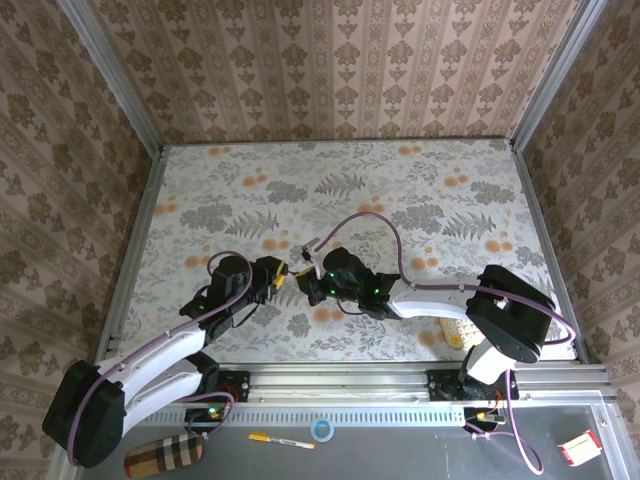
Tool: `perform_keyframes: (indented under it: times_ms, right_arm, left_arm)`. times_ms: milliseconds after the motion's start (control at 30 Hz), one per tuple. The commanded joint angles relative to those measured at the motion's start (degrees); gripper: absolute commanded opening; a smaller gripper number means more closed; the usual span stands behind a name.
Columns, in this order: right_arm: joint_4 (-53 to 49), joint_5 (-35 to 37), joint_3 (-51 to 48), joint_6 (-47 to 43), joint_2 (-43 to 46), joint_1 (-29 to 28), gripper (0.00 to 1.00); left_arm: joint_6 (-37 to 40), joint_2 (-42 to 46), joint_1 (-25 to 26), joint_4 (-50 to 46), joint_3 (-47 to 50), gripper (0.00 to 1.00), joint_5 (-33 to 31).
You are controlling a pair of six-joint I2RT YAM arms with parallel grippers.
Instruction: Unlock with the key
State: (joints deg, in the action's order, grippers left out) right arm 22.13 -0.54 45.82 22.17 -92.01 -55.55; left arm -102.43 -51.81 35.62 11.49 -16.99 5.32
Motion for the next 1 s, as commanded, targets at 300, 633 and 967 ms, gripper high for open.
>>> perform_keyframes:
  times_ms: [300,633,967]
  right_arm:
    - [0.85,0.90,2.43,-1.13,-0.97,-0.32,0.00]
    - [1.87,0.25,2.96,-0.80,-2.84,-0.79,0.00]
    - [0.03,-0.97,5.22,-5.51,-3.88,-1.97,0.00]
  left_arm:
    - [0.90,-0.15,0.94,-2.78,-1.85,0.07,0.38]
    - [0.48,-0.39,1.21,-1.59,-2.99,0.07,0.63]
    - [-0.69,-5.29,2.88,4.92,-3.87,0.06,3.04]
